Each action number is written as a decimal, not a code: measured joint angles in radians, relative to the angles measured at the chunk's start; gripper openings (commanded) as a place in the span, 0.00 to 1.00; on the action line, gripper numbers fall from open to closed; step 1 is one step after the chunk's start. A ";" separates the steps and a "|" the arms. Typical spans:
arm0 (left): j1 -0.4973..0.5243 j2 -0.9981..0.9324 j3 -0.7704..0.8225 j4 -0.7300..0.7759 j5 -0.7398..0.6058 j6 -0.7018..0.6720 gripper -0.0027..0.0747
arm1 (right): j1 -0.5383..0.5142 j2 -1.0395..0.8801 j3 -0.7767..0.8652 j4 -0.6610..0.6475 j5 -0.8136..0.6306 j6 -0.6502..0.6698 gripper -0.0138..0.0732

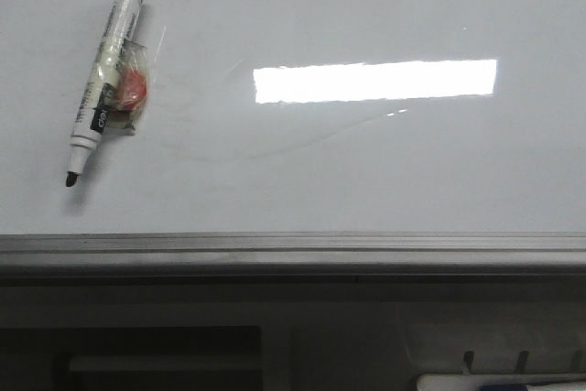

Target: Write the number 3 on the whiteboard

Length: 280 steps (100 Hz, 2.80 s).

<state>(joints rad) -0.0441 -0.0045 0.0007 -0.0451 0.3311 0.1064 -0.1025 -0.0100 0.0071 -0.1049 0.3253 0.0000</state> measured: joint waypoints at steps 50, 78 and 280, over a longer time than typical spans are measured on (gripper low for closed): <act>0.000 0.000 0.000 0.000 0.000 0.000 0.01 | 0.000 0.000 0.000 0.000 0.000 0.007 0.09; 0.000 0.000 0.000 0.000 0.000 0.000 0.01 | 0.000 0.000 0.000 0.000 0.000 0.007 0.09; 0.009 0.192 -0.254 -0.240 -0.092 0.000 0.72 | 0.038 0.413 -0.160 0.248 -0.026 0.015 0.09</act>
<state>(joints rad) -0.0354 0.1874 -0.2537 -0.2849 0.2390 0.1064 -0.0648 0.4030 -0.1526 0.1434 0.2995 0.0152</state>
